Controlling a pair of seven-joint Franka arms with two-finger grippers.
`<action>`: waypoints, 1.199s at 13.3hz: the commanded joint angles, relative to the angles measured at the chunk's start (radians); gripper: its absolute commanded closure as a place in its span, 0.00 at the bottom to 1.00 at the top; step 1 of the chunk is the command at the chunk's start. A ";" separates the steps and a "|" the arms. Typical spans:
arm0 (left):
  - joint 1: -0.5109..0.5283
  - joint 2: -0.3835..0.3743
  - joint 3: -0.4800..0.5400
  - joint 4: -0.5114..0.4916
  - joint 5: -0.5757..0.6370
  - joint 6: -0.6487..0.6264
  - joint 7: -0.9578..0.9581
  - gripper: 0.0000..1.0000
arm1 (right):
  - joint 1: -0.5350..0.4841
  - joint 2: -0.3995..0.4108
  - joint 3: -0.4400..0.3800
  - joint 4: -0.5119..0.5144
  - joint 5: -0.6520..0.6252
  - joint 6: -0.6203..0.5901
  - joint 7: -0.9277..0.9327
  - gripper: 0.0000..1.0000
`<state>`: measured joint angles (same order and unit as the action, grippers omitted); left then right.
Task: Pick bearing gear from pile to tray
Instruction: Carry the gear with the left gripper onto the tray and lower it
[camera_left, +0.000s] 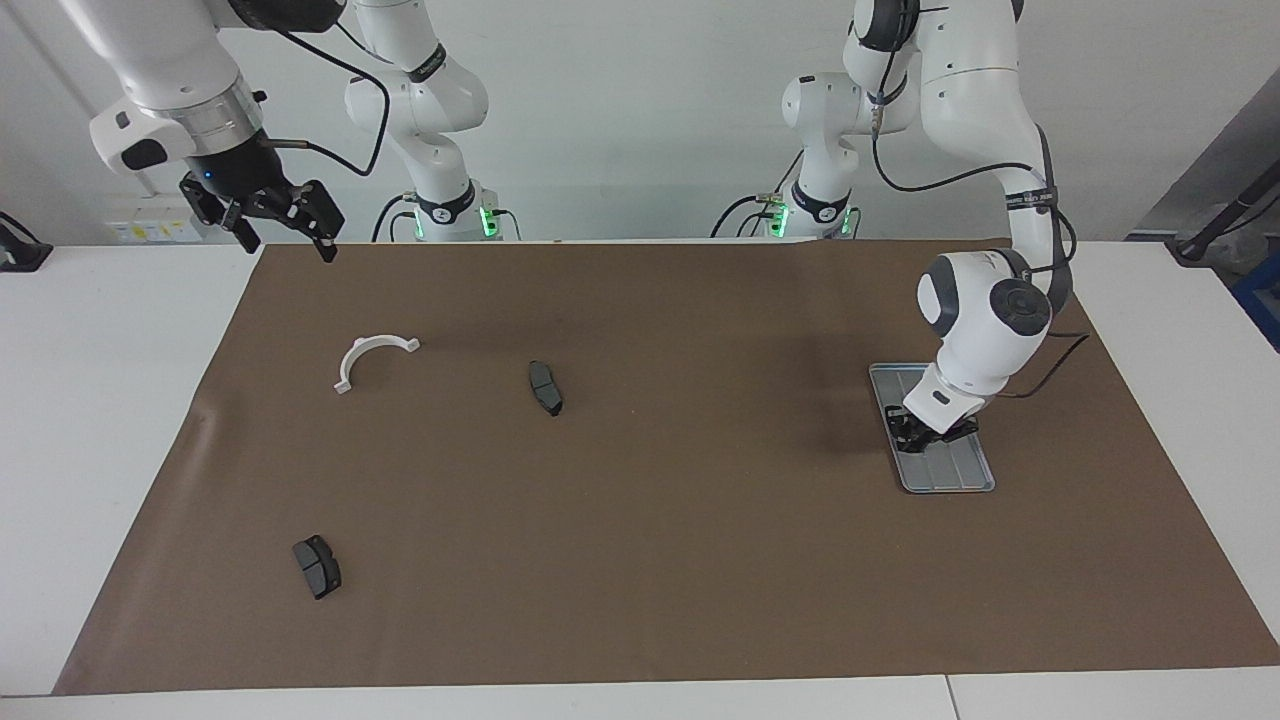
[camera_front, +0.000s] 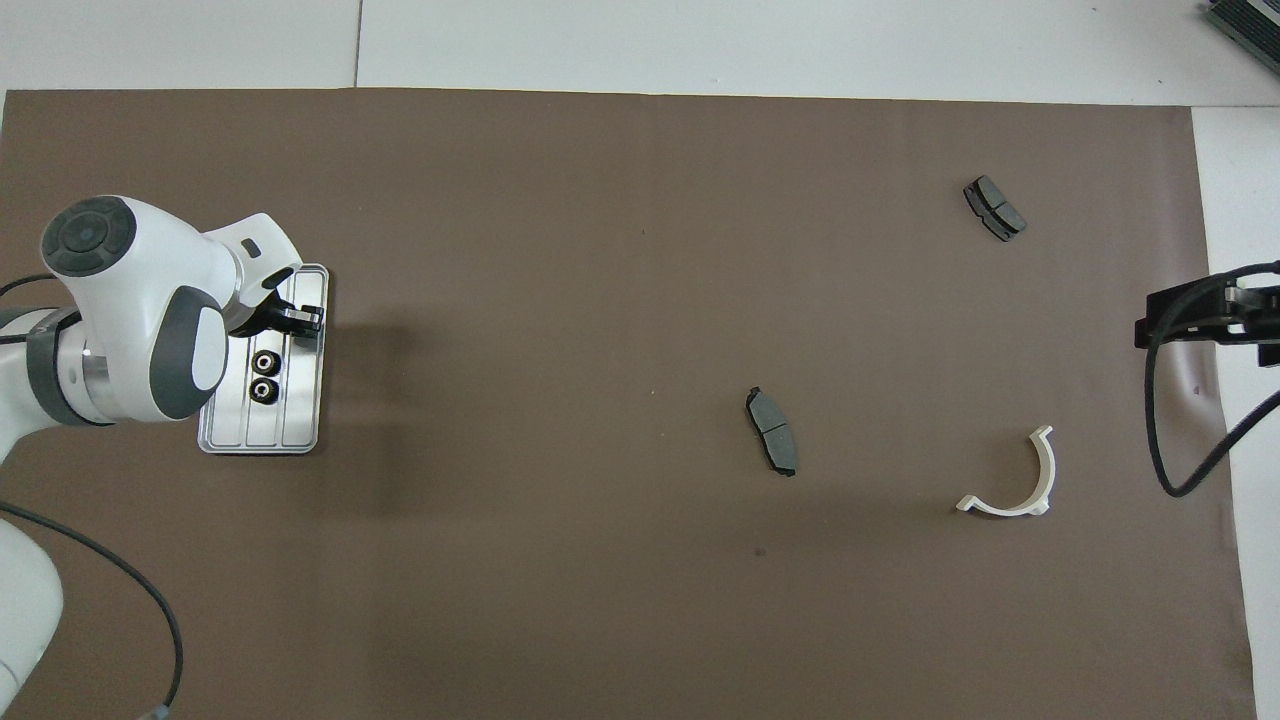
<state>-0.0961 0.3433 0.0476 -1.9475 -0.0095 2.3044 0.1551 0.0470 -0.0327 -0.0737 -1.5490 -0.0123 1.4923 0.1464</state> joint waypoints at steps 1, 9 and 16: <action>0.015 -0.035 -0.009 -0.047 0.013 0.029 0.017 1.00 | -0.013 -0.027 0.005 -0.029 0.026 -0.001 -0.033 0.00; 0.015 -0.033 -0.009 -0.005 0.013 -0.017 0.012 0.38 | -0.013 -0.027 0.005 -0.029 0.026 -0.001 -0.033 0.00; -0.002 -0.081 -0.023 0.243 0.008 -0.423 0.000 0.39 | -0.013 -0.027 0.005 -0.029 0.026 -0.001 -0.033 0.00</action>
<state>-0.0963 0.2929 0.0262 -1.7527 -0.0090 1.9826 0.1591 0.0470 -0.0327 -0.0737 -1.5490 -0.0123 1.4923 0.1464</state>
